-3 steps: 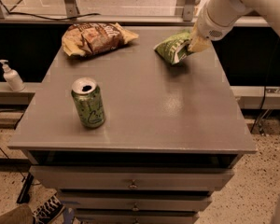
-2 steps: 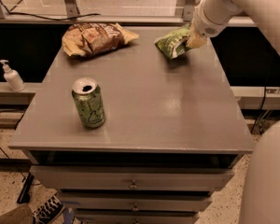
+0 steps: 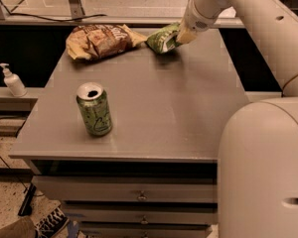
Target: Move green jalapeno chip bag near brown chip bag
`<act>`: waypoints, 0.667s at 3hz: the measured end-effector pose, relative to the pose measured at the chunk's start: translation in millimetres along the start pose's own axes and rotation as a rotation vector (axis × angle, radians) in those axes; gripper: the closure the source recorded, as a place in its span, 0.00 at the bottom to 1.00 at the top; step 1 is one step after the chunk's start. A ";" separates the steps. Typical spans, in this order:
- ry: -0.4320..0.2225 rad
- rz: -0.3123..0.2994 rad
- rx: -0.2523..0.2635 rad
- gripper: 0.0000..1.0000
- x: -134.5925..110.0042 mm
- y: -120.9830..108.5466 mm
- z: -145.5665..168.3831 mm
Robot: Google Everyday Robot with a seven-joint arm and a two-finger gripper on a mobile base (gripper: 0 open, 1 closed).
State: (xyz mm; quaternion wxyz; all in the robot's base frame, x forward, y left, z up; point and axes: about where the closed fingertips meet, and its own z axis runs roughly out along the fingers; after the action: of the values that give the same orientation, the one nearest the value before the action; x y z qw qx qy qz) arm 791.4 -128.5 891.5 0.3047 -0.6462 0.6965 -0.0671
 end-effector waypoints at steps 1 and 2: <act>-0.123 0.021 -0.068 1.00 -35.0 10.9 14.6; -0.247 0.032 -0.132 1.00 -73.0 25.5 24.4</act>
Offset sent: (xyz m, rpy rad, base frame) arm -0.0215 0.1217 0.0023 0.3661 0.1407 0.2241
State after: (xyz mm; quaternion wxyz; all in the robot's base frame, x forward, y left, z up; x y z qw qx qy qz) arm 780.4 -48.5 884.1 0.3458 -0.6569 0.6669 0.0640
